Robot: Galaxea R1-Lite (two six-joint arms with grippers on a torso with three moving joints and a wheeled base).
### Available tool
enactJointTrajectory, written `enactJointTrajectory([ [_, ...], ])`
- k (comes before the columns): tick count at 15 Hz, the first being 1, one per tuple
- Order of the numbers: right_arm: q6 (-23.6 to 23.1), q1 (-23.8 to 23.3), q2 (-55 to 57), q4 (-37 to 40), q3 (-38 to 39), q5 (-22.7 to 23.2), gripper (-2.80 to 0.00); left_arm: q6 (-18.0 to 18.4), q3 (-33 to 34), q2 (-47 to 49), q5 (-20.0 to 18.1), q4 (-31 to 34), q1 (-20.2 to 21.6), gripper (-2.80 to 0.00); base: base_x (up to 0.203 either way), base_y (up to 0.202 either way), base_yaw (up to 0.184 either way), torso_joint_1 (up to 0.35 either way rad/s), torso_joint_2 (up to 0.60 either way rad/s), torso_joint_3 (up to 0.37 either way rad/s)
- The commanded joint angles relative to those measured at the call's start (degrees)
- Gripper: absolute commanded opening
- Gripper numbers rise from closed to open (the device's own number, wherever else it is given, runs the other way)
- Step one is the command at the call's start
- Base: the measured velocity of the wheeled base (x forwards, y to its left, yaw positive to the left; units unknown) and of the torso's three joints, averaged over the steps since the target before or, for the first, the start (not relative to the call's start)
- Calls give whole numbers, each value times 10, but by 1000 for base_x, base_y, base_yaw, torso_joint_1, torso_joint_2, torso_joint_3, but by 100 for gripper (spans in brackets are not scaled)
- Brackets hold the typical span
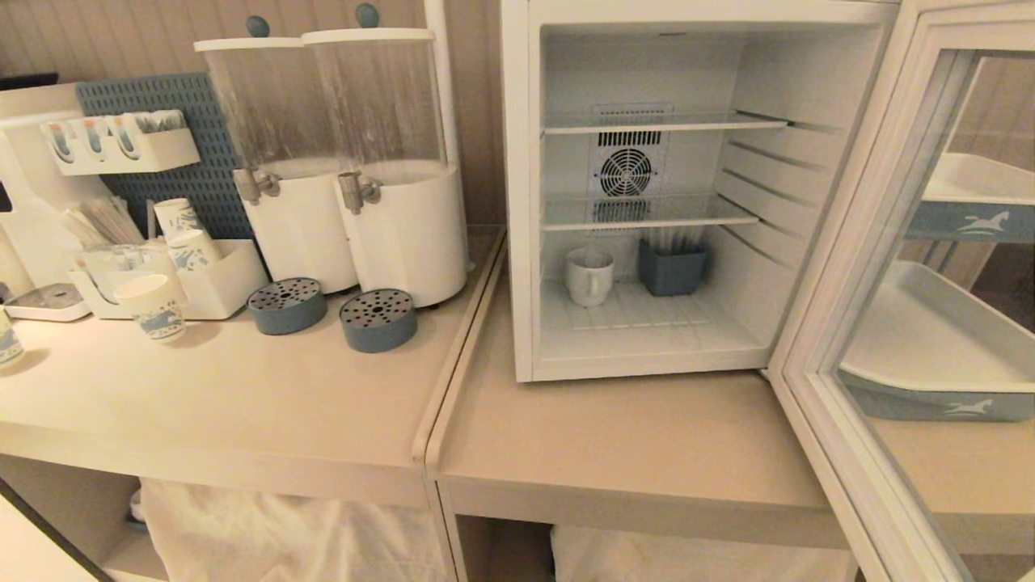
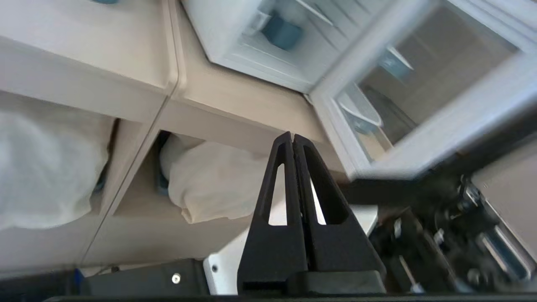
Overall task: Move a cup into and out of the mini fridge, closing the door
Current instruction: Take the ceramic cup out of the freezer
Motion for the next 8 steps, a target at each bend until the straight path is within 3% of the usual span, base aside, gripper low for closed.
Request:
enactJointTrajectory([
  [1,0,0,1,0,0,0,-280,13,35,-69,26,18,9,-280,0,0,0,0,0,0],
  [2,0,0,1,-1,0,0,-280,26,79,-70,77,11,10,-280,0,0,0,0,0,0],
  [4,0,0,1,-1,0,0,-280,47,209,-70,156,-92,11,-280,0,0,0,0,0,0],
  [6,1,0,1,-1,0,0,-280,102,374,-70,206,-263,11,-280,0,0,0,0,0,0],
  [8,1,0,1,-1,0,0,-280,196,517,-70,238,-505,11,-280,0,0,0,0,0,0],
])
